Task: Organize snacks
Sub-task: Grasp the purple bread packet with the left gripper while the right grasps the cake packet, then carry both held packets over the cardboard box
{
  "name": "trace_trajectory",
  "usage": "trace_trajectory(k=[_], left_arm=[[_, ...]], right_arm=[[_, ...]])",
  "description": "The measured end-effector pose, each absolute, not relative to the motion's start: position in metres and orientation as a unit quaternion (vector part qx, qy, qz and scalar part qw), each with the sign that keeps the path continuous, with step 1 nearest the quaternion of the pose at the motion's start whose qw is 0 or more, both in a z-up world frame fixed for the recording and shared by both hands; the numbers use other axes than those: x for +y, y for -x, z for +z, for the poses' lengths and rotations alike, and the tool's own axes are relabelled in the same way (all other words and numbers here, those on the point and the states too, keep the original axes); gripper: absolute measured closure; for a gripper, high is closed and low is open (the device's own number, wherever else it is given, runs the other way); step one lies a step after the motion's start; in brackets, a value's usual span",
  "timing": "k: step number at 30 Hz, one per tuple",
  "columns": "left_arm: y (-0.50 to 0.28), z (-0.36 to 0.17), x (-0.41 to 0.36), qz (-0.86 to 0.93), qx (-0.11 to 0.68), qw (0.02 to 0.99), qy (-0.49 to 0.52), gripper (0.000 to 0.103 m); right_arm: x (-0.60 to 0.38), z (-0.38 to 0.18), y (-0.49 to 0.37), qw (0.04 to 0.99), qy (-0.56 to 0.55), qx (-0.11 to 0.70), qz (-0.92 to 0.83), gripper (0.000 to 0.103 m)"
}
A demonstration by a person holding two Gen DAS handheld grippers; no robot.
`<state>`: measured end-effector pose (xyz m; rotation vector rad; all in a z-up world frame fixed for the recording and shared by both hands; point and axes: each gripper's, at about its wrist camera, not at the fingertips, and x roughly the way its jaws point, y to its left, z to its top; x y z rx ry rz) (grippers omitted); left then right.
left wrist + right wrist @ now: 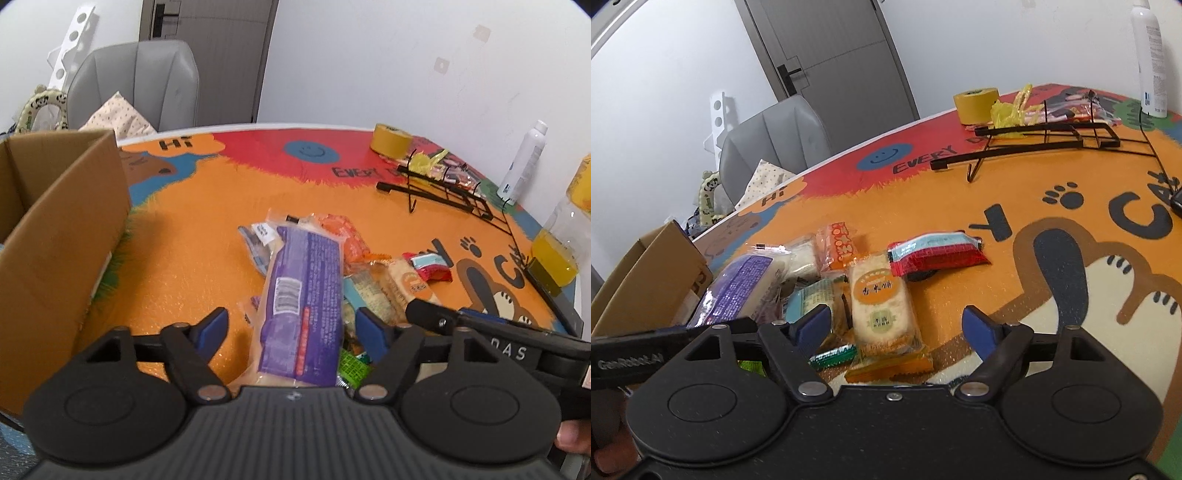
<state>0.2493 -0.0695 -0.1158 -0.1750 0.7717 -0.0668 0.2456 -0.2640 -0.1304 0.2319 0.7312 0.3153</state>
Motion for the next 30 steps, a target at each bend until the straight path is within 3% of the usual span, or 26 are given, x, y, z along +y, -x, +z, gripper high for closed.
trace_trajectory(k=[7, 10, 12, 15, 30], left_arm=[[-0.255, -0.123, -0.066, -0.037, 0.386, 0.916, 0.106, 0.05], [-0.254, -0.123, -0.064, -0.034, 0.386, 0.915, 0.112, 0.056], [-0.253, -0.122, -0.062, -0.028, 0.384, 0.915, 0.117, 0.063], [-0.251, -0.12, -0.061, -0.028, 0.385, 0.915, 0.12, 0.067], [-0.226, -0.101, -0.051, -0.024, 0.369, 0.92, 0.132, 0.069]], right_arm=[[-0.251, -0.131, -0.249, 0.92, -0.091, 0.351, 0.151, 0.025], [-0.247, -0.131, -0.25, 0.923, -0.074, 0.351, 0.142, 0.035], [-0.247, -0.131, -0.251, 0.924, -0.071, 0.351, 0.136, 0.052], [-0.248, -0.13, -0.25, 0.923, -0.071, 0.354, 0.136, 0.068], [-0.256, -0.111, -0.222, 0.921, -0.107, 0.337, 0.16, 0.07]])
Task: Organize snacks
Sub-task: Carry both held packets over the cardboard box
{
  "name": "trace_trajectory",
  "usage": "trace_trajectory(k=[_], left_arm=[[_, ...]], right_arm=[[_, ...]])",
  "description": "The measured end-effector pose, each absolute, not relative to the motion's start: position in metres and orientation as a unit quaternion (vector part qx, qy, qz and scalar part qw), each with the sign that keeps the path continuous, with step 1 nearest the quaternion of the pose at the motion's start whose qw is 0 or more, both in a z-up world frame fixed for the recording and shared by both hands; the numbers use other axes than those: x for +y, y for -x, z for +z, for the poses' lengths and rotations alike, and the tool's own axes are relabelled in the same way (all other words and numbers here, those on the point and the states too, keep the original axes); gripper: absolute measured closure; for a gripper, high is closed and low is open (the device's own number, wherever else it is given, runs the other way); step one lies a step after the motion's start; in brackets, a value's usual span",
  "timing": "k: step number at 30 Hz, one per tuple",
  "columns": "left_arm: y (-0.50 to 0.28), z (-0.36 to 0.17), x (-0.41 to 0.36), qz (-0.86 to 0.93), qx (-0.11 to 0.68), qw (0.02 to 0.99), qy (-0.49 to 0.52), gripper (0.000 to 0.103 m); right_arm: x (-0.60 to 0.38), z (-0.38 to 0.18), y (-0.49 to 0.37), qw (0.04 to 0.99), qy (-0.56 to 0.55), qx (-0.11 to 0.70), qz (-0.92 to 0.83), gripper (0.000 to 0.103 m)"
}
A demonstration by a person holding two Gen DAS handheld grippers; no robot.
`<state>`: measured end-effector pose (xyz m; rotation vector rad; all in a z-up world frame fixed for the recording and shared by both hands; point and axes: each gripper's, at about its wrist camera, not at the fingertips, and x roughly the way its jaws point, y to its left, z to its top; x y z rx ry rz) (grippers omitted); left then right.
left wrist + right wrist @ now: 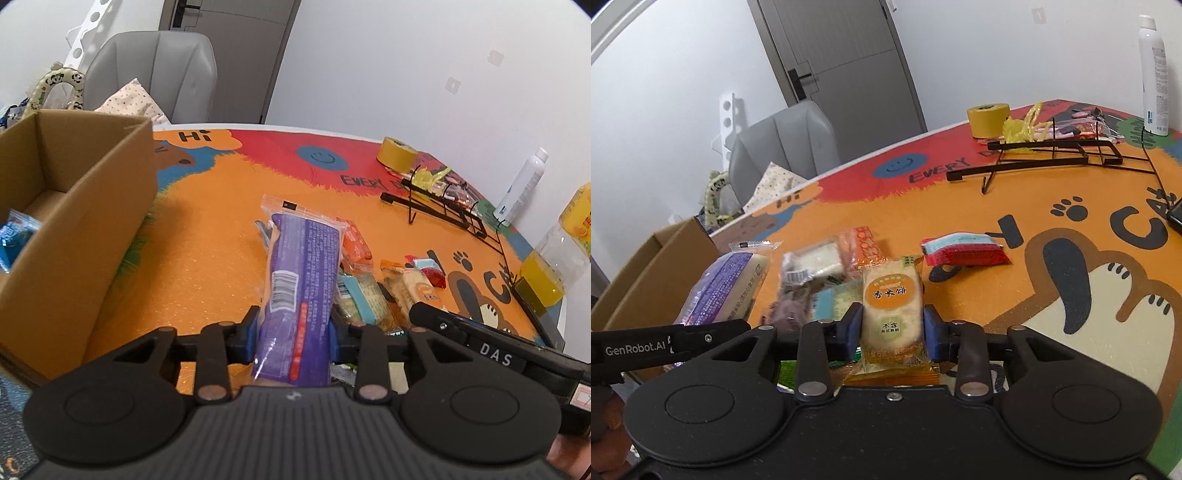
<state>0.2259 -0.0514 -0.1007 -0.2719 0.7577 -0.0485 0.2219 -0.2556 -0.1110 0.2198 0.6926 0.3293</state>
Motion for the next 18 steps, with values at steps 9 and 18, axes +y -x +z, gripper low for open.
trace_trajectory(k=[9, 18], left_arm=[[-0.211, -0.082, -0.038, -0.018, 0.35, 0.925, 0.144, 0.069], [-0.201, -0.069, -0.019, -0.011, 0.334, 0.931, 0.149, 0.069]], right_arm=[[-0.248, -0.095, -0.215, 0.922, -0.115, 0.326, 0.174, 0.07], [-0.227, -0.082, -0.211, 0.922, -0.111, 0.32, 0.188, 0.07]])
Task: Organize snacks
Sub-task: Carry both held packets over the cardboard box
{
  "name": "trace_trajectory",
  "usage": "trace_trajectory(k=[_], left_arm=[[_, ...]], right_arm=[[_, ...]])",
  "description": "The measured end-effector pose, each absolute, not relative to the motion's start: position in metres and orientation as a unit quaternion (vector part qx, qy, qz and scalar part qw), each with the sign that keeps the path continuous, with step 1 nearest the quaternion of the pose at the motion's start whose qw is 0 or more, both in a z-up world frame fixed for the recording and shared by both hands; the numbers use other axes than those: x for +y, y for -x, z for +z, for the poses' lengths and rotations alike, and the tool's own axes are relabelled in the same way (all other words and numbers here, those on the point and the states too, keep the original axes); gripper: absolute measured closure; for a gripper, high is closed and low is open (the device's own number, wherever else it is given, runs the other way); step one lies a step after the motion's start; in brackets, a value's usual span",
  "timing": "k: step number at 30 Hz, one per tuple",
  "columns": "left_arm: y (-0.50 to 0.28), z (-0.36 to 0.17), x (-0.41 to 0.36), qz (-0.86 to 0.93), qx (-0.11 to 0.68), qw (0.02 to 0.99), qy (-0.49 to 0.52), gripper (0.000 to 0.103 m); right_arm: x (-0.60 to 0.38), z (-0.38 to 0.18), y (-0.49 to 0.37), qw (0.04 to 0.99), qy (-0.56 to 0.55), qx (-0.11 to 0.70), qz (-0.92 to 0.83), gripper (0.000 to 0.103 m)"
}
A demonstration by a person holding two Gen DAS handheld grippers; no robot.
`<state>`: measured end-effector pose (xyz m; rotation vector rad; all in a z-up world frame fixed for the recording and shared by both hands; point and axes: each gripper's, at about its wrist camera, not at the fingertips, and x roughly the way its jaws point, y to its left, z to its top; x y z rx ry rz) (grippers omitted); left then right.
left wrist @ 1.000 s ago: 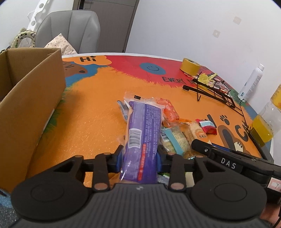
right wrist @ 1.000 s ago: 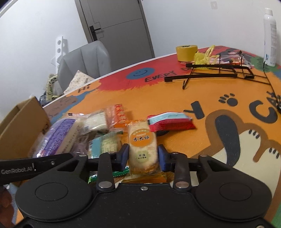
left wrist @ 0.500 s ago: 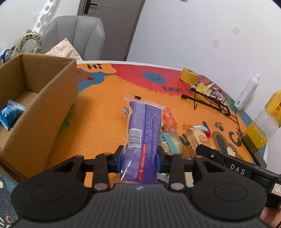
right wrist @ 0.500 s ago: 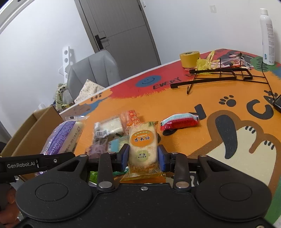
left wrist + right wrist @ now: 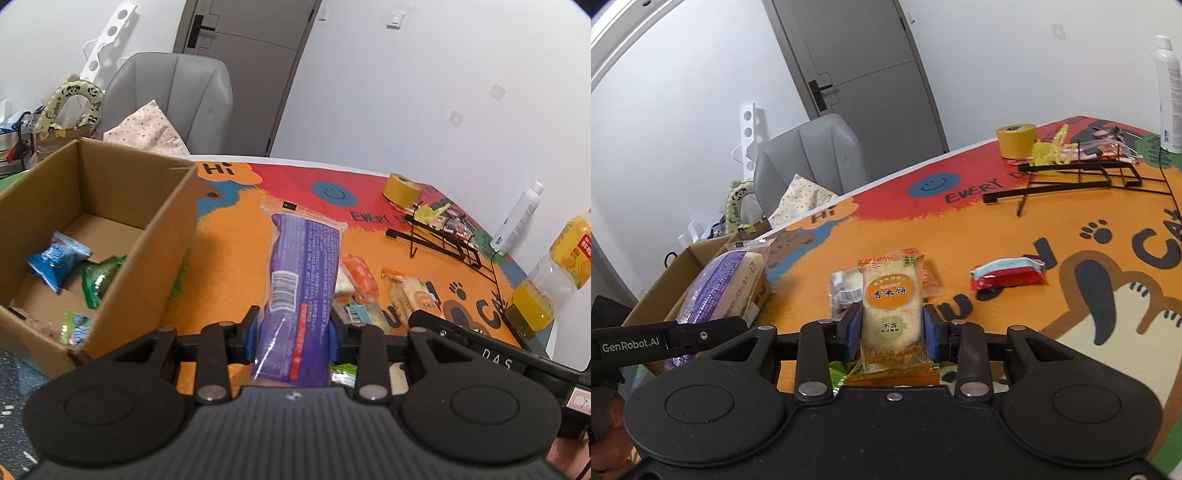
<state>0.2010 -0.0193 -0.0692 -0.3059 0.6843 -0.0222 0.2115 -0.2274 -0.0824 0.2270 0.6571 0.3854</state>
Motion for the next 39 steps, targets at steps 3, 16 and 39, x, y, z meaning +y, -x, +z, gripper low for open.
trace_trajectory(k=[3, 16, 39], left_arm=[[-0.199, -0.066, -0.01, -0.006, 0.331, 0.931, 0.152, 0.069], [-0.189, -0.046, 0.028, 0.011, 0.31, 0.939, 0.149, 0.069], [-0.185, -0.018, 0.11, 0.066, 0.309, 0.941, 0.121, 0.069]], right_arm=[[-0.218, -0.079, -0.211, 0.921, -0.11, 0.319, 0.194, 0.07], [-0.171, -0.059, -0.206, 0.921, -0.089, 0.314, 0.214, 0.07], [-0.101, -0.029, -0.209, 0.911, -0.071, 0.311, 0.262, 0.07]])
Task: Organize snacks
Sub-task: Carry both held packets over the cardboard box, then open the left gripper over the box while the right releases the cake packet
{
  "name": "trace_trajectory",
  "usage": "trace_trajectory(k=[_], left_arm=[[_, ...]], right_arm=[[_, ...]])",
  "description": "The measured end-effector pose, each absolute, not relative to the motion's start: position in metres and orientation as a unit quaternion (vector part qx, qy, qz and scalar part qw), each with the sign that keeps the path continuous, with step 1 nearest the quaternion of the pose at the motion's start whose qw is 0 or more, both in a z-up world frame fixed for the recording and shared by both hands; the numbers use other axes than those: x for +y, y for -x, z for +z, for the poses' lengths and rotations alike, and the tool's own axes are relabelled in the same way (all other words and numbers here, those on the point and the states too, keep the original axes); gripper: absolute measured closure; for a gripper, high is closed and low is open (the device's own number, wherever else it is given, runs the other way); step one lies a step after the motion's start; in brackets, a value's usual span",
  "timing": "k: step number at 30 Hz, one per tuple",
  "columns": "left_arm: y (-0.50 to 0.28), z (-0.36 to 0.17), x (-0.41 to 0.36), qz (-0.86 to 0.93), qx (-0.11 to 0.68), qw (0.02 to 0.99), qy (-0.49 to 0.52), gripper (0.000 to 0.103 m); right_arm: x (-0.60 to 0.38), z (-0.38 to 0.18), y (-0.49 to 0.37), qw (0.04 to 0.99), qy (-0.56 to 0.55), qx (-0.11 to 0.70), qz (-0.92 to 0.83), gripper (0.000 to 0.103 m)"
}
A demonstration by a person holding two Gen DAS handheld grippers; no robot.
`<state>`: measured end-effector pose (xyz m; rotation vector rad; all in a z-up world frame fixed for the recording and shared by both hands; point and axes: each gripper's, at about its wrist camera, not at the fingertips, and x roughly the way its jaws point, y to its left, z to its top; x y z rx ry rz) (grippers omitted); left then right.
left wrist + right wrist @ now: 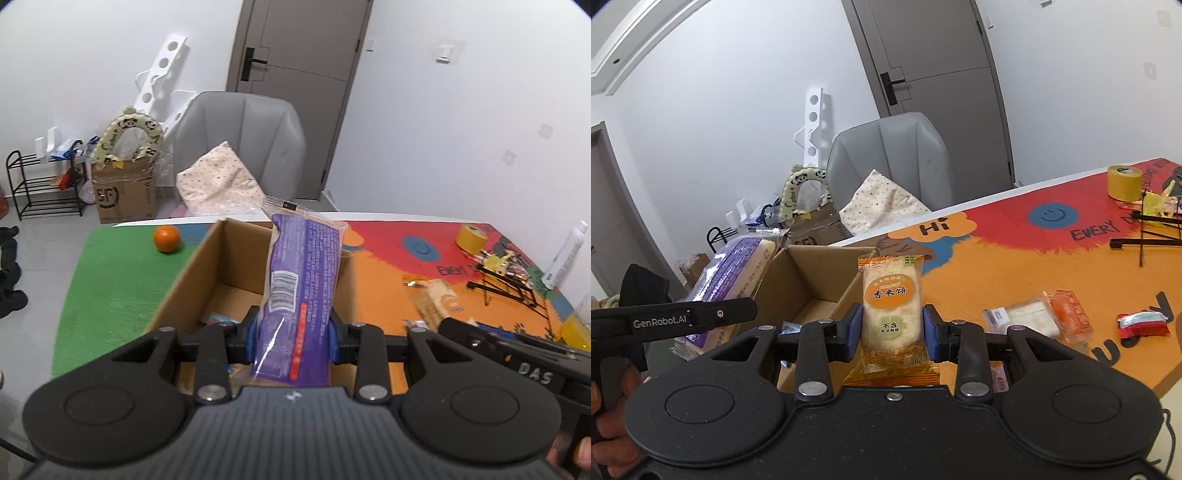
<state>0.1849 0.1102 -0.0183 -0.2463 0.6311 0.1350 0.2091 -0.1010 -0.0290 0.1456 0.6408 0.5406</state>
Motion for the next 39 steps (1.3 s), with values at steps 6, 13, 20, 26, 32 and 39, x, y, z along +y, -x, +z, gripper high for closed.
trace_trajectory(k=[6, 13, 20, 26, 32, 39], left_arm=[[-0.192, -0.025, 0.131, 0.08, 0.316, 0.937, 0.123, 0.069], [-0.202, -0.034, 0.141, 0.095, 0.321, 0.935, 0.115, 0.065], [-0.19, -0.034, 0.152, 0.105, 0.316, 0.934, 0.128, 0.054], [-0.173, -0.028, 0.159, 0.117, 0.306, 0.935, 0.133, 0.041], [-0.171, -0.026, 0.162, 0.13, 0.301, 0.935, 0.134, 0.028], [-0.17, -0.031, 0.153, 0.129, 0.303, 0.936, 0.122, 0.018]], right_arm=[[-0.092, -0.027, -0.212, 0.91, -0.071, 0.31, 0.266, 0.07], [-0.071, -0.026, -0.213, 0.905, -0.067, 0.314, 0.278, 0.07], [-0.053, -0.027, -0.217, 0.897, -0.07, 0.321, 0.294, 0.07], [-0.039, -0.023, -0.223, 0.891, -0.088, 0.323, 0.307, 0.07], [-0.037, -0.025, -0.234, 0.886, -0.112, 0.324, 0.312, 0.041], [-0.058, -0.033, -0.227, 0.893, -0.12, 0.329, 0.282, 0.022]])
